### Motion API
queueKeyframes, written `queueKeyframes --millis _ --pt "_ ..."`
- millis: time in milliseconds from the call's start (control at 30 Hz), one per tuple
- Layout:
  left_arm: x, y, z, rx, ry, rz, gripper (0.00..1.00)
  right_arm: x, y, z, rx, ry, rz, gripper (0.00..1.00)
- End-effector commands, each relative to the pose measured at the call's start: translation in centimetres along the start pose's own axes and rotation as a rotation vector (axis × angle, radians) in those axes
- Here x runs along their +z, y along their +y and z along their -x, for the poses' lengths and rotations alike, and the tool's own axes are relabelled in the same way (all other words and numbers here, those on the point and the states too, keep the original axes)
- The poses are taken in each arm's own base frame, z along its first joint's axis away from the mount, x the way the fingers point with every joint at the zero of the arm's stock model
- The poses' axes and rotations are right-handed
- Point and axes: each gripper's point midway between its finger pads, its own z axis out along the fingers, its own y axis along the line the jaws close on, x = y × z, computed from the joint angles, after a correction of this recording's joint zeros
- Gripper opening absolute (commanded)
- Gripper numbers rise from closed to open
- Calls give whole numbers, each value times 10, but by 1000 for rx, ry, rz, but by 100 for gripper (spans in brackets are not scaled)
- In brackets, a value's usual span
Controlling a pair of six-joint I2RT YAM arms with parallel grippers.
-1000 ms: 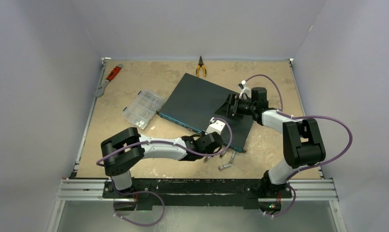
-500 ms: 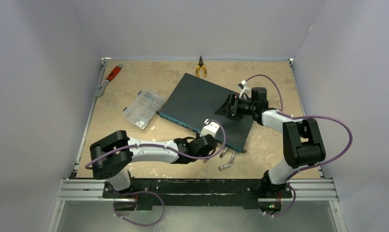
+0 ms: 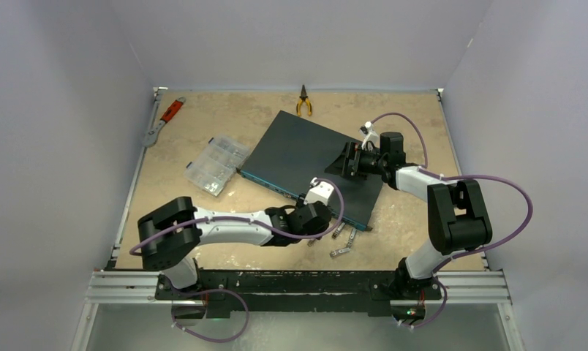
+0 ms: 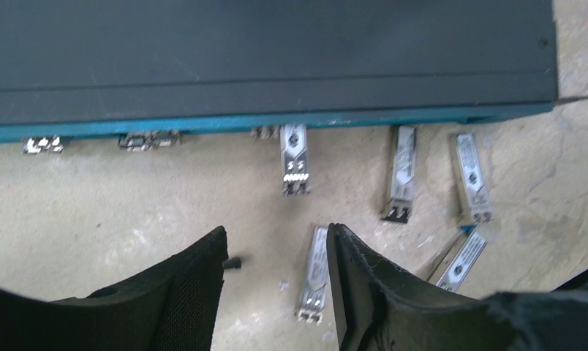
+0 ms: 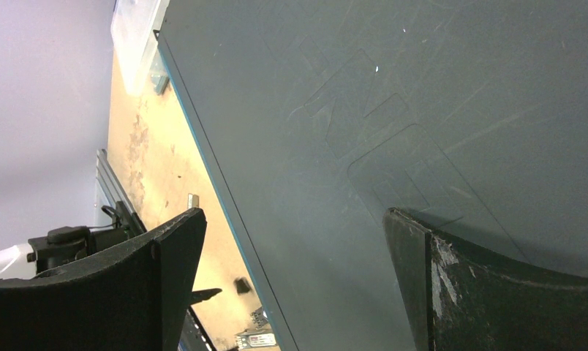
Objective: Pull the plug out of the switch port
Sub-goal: Place the plug at the center of the board.
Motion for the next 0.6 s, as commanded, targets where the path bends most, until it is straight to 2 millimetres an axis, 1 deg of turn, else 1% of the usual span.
queueKeyframes --millis 0,133,300,400,567 --pt "10 -20 25 -12 -50 -7 52 -8 -89 -56 98 112 -348 99" --pt "20 -28 29 -9 -51 -5 53 -8 -89 -57 98 114 -347 99" --pt "31 -26 31 -14 -47 31 51 -8 -89 -58 100 117 -346 98" --pt "37 -22 31 -25 -42 44 47 -8 -89 -57 100 117 -347 98" --pt "42 -19 32 -29 -35 40 37 -8 -90 -58 100 119 -346 99"
